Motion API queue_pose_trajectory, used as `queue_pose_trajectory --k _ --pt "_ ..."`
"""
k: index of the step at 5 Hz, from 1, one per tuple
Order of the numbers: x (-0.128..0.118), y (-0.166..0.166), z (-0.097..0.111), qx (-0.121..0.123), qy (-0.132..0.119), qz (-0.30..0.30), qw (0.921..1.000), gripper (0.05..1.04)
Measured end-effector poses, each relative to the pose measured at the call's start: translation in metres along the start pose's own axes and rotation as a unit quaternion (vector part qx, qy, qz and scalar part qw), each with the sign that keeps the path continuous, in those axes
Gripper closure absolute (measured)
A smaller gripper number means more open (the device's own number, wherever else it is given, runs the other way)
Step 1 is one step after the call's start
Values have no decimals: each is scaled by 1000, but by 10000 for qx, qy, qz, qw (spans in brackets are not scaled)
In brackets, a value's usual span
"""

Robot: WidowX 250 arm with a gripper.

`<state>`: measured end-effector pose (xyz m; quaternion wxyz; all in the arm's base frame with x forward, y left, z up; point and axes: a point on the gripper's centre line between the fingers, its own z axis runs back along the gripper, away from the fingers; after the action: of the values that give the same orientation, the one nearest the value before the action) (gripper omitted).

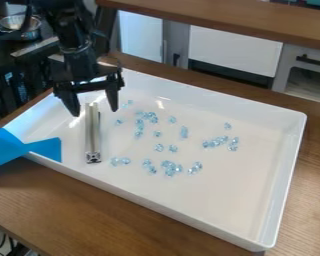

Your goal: Sweep into pile

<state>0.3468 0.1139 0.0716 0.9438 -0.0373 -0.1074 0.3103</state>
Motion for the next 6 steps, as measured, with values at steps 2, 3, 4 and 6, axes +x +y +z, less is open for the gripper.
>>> queue_pose_trajectory --k 2,3,4,6 --pt "-2 2 -5 51 89 47 9999 83" --pt "-4 3 -8 49 81 127 9999 83" --pt "-2 4 -12 94 29 317 9994 114" --pt "-3 3 -19 212 5 489 9986 692"
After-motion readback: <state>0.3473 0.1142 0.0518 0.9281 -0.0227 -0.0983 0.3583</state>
